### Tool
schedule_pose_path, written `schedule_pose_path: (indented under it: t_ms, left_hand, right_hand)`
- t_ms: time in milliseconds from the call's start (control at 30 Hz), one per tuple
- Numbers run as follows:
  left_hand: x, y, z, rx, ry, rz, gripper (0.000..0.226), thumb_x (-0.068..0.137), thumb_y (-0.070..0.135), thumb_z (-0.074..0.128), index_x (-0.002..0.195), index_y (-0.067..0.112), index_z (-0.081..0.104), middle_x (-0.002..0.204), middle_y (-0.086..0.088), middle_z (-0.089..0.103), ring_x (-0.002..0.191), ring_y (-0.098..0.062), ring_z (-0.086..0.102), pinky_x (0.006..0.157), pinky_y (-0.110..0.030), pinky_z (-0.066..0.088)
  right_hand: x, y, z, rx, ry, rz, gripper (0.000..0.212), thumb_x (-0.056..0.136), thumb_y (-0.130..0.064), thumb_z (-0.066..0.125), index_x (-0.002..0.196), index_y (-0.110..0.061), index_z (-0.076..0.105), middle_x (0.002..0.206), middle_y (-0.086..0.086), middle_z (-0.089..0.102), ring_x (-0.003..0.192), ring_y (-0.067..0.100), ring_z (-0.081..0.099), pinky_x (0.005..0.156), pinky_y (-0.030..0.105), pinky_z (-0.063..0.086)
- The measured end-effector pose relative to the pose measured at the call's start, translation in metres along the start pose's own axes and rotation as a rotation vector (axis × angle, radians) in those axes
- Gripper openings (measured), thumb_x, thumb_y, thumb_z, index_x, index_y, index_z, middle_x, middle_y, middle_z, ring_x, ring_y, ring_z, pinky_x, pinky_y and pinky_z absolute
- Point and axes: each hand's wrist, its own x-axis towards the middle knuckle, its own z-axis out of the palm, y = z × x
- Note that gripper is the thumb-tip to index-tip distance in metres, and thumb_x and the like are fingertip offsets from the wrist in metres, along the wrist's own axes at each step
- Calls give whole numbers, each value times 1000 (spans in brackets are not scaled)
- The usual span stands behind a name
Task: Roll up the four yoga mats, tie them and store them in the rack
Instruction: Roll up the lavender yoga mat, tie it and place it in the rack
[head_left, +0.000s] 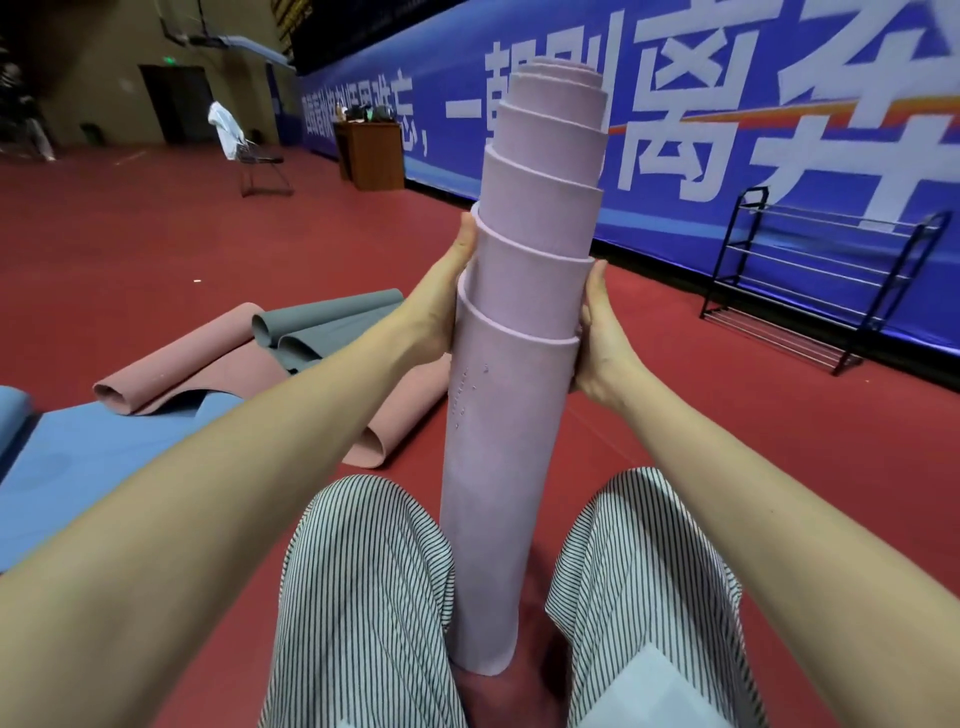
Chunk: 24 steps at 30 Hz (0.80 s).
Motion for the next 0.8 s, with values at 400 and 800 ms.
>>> schedule_pose_path:
  t_ms: [400, 800]
  left_hand:
    - [-3, -11, -14, -9, 117, -67, 63, 48, 54, 65, 105, 26, 68, 102, 0, 73, 95, -17, 67, 86, -33, 49]
    - [-1, -6, 14, -65, 75, -7, 47, 70, 49, 70, 107, 19, 67, 102, -6, 72, 96, -22, 68, 80, -31, 53]
  right_hand:
    - [10, 7, 8, -30, 18, 101, 52, 90, -60, 30, 93, -21, 63, 83, -2, 69, 79, 17, 60, 61, 30, 42]
    - [14, 9, 5, 104, 19, -86, 74, 91, -70, 16, 123, -22, 62, 109, 1, 71, 99, 17, 68, 80, 33, 57]
